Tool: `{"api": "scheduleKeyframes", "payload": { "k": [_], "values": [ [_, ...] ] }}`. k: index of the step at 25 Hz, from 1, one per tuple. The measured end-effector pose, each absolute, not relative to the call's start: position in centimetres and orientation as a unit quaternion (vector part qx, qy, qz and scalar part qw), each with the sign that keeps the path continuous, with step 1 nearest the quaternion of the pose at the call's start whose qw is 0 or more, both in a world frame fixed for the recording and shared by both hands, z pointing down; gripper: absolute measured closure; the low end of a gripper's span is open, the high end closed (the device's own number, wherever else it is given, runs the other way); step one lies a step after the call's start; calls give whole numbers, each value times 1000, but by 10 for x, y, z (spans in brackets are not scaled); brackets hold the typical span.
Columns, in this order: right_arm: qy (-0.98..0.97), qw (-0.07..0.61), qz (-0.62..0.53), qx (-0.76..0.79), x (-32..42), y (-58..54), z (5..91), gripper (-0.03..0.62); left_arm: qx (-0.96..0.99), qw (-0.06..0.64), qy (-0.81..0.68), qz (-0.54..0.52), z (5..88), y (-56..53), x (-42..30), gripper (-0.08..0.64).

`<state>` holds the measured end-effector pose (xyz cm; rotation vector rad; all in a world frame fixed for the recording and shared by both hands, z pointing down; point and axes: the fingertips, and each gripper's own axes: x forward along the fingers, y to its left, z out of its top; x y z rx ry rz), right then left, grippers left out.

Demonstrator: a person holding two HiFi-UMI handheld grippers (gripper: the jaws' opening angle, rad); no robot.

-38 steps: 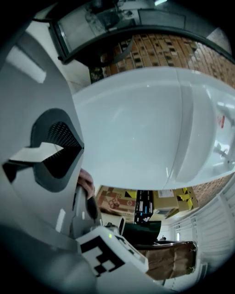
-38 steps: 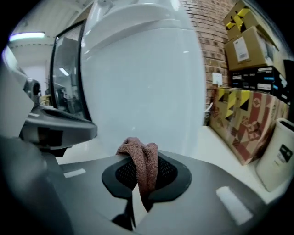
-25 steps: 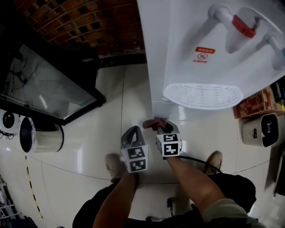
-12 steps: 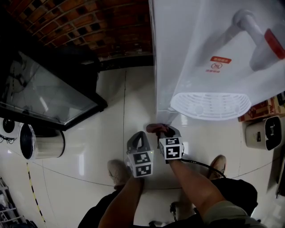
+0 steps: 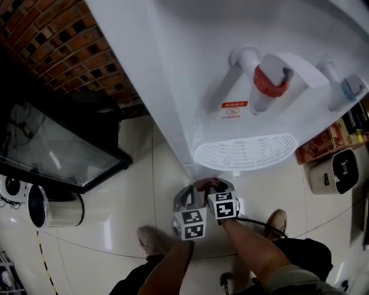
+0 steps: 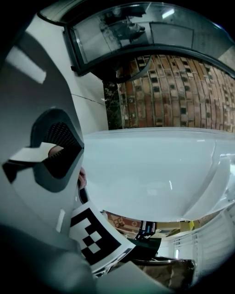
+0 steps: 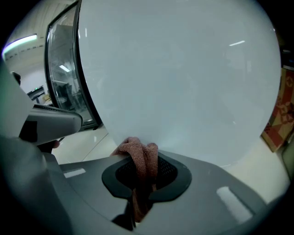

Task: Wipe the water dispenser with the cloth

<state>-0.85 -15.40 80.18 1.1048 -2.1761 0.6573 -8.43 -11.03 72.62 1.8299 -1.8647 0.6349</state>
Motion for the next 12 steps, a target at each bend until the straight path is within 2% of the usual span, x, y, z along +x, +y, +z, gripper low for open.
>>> {"api": "scheduleKeyframes", "payload": {
  "k": [12],
  "values": [
    [-753, 319, 249, 518, 126, -193, 820, 540, 702, 228, -635, 228, 733, -136, -12, 560]
  ]
}}
